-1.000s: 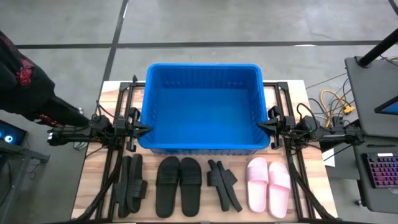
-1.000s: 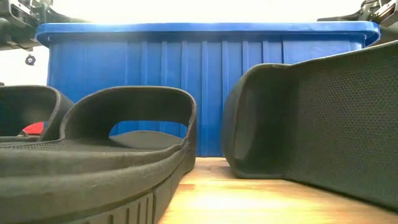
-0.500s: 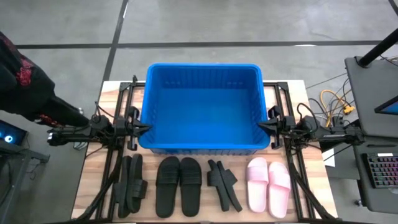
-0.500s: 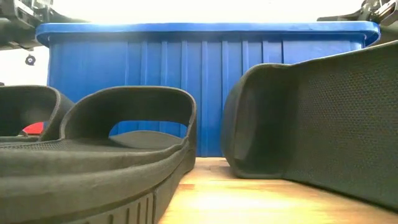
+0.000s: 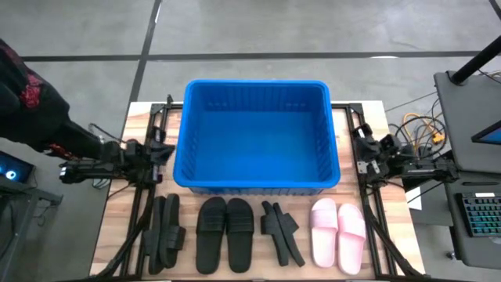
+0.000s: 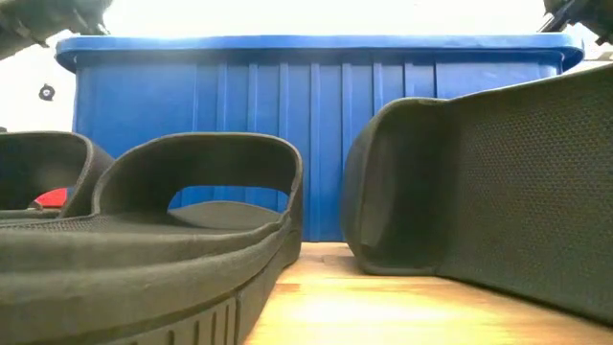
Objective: Pick and place slides into bin
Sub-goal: Put the black slide into the blue container
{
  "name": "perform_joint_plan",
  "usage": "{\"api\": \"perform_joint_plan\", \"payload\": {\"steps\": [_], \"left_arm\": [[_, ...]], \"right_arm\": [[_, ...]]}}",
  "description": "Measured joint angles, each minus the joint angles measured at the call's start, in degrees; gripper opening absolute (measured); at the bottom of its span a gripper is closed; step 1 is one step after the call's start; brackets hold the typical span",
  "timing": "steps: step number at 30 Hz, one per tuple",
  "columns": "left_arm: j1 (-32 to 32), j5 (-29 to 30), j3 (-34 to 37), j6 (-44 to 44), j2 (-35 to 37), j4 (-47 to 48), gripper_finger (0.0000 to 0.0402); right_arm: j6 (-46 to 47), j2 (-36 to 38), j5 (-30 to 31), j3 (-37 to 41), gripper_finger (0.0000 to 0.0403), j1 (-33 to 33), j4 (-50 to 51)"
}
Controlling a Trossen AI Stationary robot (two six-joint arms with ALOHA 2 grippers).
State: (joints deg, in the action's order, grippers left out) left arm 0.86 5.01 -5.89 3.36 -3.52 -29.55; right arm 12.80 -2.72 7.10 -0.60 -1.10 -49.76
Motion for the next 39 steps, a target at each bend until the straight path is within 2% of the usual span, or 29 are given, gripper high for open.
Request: {"api": "perform_joint_plan", "payload": {"steps": [8,11,14,17,21,23,25,28,33,39], "left_arm": [[0.00,0.34,0.02,-0.01,-2.49,-13.30,0.0000],[0.00,0.72,-1.08,-0.09,-6.07,-19.20,0.0003],[0.00,-0.20,-4.71,-0.48,-10.50,-22.18,0.0025],[0.00,-0.88,-9.22,-1.47,-15.75,-22.01,0.0067],[0.00,-7.30,-15.94,-1.55,-23.61,-22.03,0.0136],[0.00,-10.49,-19.71,-1.65,-27.15,-22.43,0.0163],[-0.01,-10.90,-23.74,-4.38,-30.13,-22.37,0.0181],[-0.02,-10.55,-29.69,-9.10,-33.93,-22.15,0.0188],[-0.02,-11.36,-37.23,-8.86,-39.11,-20.60,0.0189],[-0.02,-10.59,-42.61,-9.52,-41.52,-8.92,0.0189]], "right_arm": [[10.31,-1.02,6.72,-0.02,0.0009,0.00,0.15],[10.77,-2.66,5.53,-2.45,0.0018,-0.11,0.55],[10.44,-5.44,1.13,-8.06,0.0043,-0.13,1.22],[6.52,-9.15,-0.95,-15.55,0.0080,-0.13,10.51],[1.42,-15.16,-1.11,-27.13,0.0141,-0.13,28.82],[1.17,-18.89,-1.65,-33.00,0.0168,-0.13,36.66],[3.53,-22.71,-2.60,-38.64,0.0190,-0.13,41.92],[5.41,-27.85,-5.05,-46.71,0.0211,-0.13,47.35],[3.84,-35.08,-14.69,-57.51,0.0219,-0.15,56.24],[7.82,-42.05,-16.77,-67.65,0.0219,-0.30,68.71]]}}
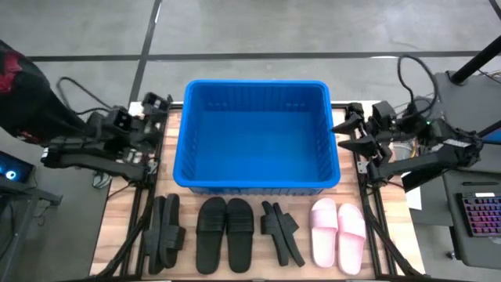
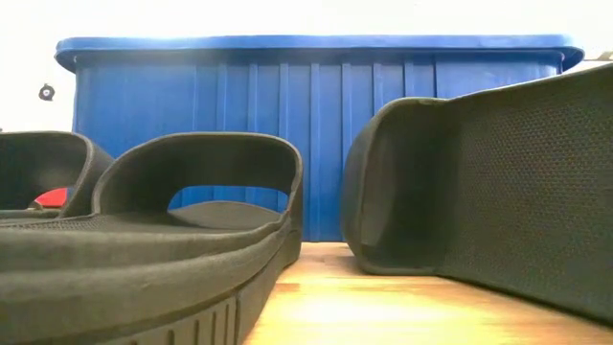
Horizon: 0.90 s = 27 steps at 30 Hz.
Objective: Pick and place slides into bin
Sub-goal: Put the black slide into the blue container
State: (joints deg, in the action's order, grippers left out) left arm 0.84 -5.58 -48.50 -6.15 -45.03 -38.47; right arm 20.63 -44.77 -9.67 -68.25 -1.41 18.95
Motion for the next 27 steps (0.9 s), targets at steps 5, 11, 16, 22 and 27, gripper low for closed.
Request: {"api": "perform_joint_plan", "payload": {"steps": [5,11,16,22,27], "left_arm": [[0.00,-0.15,-1.22,-5.26,-2.27,2.33,0.0189],[0.00,-0.15,-1.19,-5.59,-3.79,1.61,0.0189],[0.00,-0.12,-1.19,-5.68,-5.31,1.77,0.0190],[0.00,3.83,-1.11,-6.10,-6.96,1.45,0.0190],[0.00,6.14,-1.22,-10.17,-8.12,1.41,0.0190]], "right_arm": [[2.10,-7.05,-5.60,-7.35,0.0219,-4.07,-0.94],[-1.40,-13.07,-2.13,-17.63,0.0219,-12.10,11.67],[1.53,-16.31,6.04,-22.02,0.0219,-19.73,25.13],[8.34,-18.09,11.64,-22.51,0.0219,-28.32,32.60],[15.05,-19.93,12.08,-22.51,0.0219,-34.18,37.34]]}}
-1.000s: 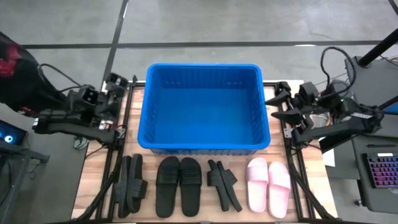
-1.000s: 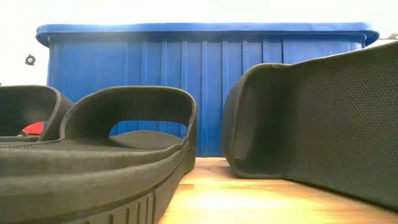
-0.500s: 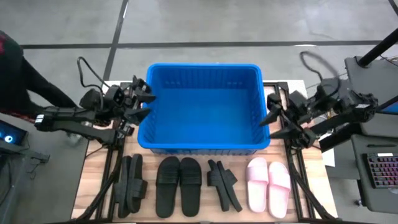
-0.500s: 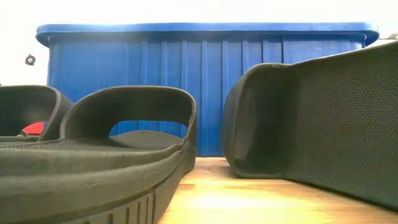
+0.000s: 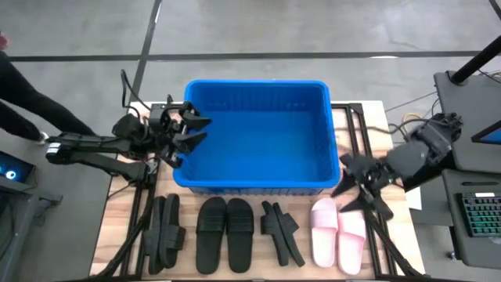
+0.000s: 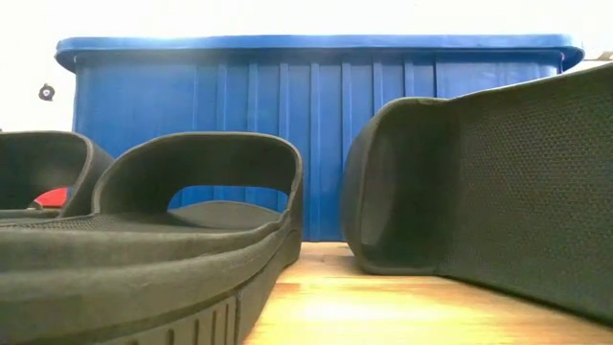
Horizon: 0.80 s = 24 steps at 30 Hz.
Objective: Pick and place slides into bin
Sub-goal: Put the black slide into the blue container
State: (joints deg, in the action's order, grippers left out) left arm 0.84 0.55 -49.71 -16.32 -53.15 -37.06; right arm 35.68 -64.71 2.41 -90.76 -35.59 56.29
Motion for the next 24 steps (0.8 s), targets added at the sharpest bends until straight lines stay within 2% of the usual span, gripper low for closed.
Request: {"api": "perform_joint_plan", "payload": {"steps": [6,13,20,24], "left_arm": [[0.01,0.56,0.35,-5.87,-1.99,0.09,0.0190],[0.00,4.48,0.35,-9.07,-4.83,0.08,0.0190],[0.02,4.32,0.37,-10.84,-7.13,0.09,0.0190],[0.02,4.31,0.37,-10.45,-7.39,0.30,0.0190]], "right_arm": [[6.80,-3.24,0.73,0.00,0.0219,-5.57,9.09],[12.26,-9.14,1.08,0.06,0.0219,-11.37,16.45],[17.59,-16.60,9.68,0.11,0.0219,-14.82,20.35],[17.97,-21.21,11.18,0.11,0.0219,-15.47,20.26]]}}
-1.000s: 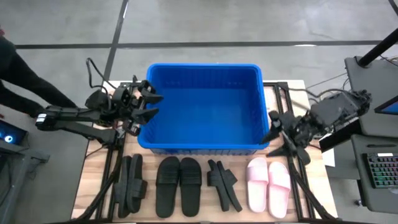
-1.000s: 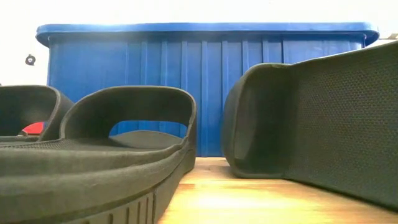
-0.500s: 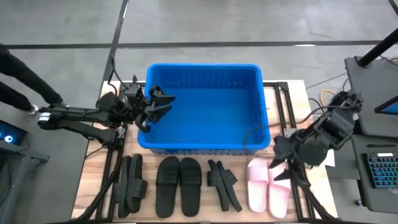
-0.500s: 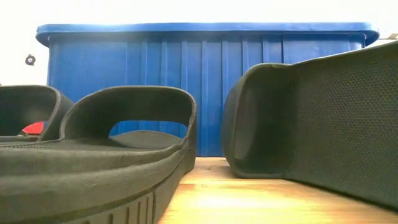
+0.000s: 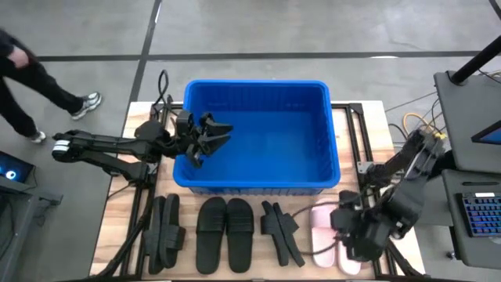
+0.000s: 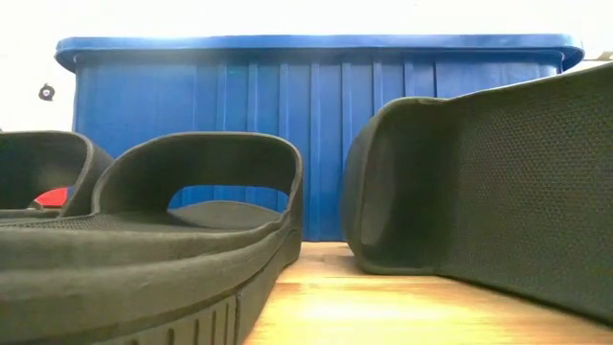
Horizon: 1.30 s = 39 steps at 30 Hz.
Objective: Pick and place slides into bin
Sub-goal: Put the black slide into the blue container
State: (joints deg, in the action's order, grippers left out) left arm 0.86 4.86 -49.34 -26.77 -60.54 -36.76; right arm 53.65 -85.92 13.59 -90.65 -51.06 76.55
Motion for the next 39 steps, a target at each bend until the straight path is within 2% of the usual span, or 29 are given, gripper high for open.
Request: {"api": "perform_joint_plan", "payload": {"steps": [15,23,26,32,36,39], "left_arm": [[0.00,-2.50,0.09,0.16,4.17,0.06,0.0190],[0.00,-6.65,0.09,0.16,6.06,-0.02,0.0190],[0.00,-7.97,0.09,0.16,6.36,-0.04,0.0190],[-0.02,-10.51,0.09,0.16,6.43,0.10,0.0190],[-0.01,-10.66,0.09,0.16,6.46,0.27,0.0190],[-0.02,-10.66,0.09,0.16,6.48,0.33,0.0190]], "right_arm": [[2.16,-17.33,-0.02,0.04,0.0219,-0.21,1.87],[5.41,-20.92,0.33,0.04,0.0219,-0.19,2.39],[7.25,-20.18,3.86,-0.27,0.0219,-0.21,2.19],[10.57,-17.89,17.81,-1.66,0.0219,-0.06,-3.43],[6.19,-17.63,19.58,-1.53,0.0219,0.10,-9.80],[5.46,-18.02,20.32,-1.40,0.0219,0.08,-10.77]]}}
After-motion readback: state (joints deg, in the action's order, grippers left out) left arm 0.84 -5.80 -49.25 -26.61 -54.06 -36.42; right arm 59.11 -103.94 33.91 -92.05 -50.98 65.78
